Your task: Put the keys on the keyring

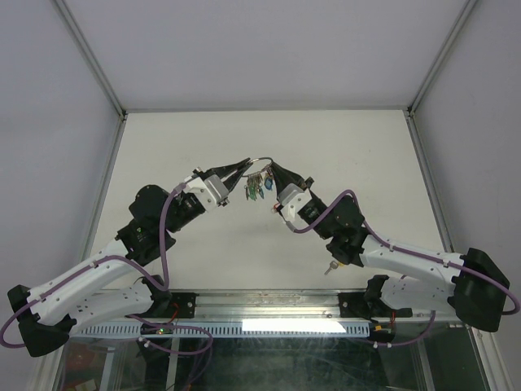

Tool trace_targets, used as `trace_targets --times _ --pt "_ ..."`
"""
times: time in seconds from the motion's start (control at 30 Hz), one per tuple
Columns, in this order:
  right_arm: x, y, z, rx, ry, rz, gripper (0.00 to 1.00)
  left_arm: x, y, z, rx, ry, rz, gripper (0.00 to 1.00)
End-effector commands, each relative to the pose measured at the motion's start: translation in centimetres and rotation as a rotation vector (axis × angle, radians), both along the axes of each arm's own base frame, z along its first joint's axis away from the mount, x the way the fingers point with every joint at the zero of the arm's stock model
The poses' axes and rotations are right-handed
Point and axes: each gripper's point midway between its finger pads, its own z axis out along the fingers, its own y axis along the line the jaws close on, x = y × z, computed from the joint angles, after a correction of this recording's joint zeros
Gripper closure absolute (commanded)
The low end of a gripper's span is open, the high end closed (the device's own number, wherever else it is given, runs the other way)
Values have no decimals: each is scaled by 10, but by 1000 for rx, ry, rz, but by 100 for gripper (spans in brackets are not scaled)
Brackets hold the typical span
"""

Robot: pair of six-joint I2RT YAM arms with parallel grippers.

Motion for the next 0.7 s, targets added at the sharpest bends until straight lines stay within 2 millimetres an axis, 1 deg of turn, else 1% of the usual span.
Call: trace_targets --times 0.0,0.1,0.23,0.33,0.47,0.63,0.67 --pt "-3 -8 31 85 -58 -18 95 -8 13 46 -106 -83 0 100" --pt "-2 -10 31 75 -64 -29 100 -8 12 46 -106 -82 -1 100" --pt "-3 -14 35 46 -83 -48 100 -8 12 44 -101 -80 -3 100" --pt "-3 -18 37 -22 -96 -62 100 -9 12 41 -100 -79 -7 100" --pt "-7 -22 32 -154 -89 -61 100 -13 10 33 -102 -77 -32 89" --pt "-12 -31 33 -255 -70 -57 100 -22 5 24 -117 -66 -90 84" --pt "-14 -33 38 -293 -101 -61 100 -23 4 23 -118 -63 -102 83"
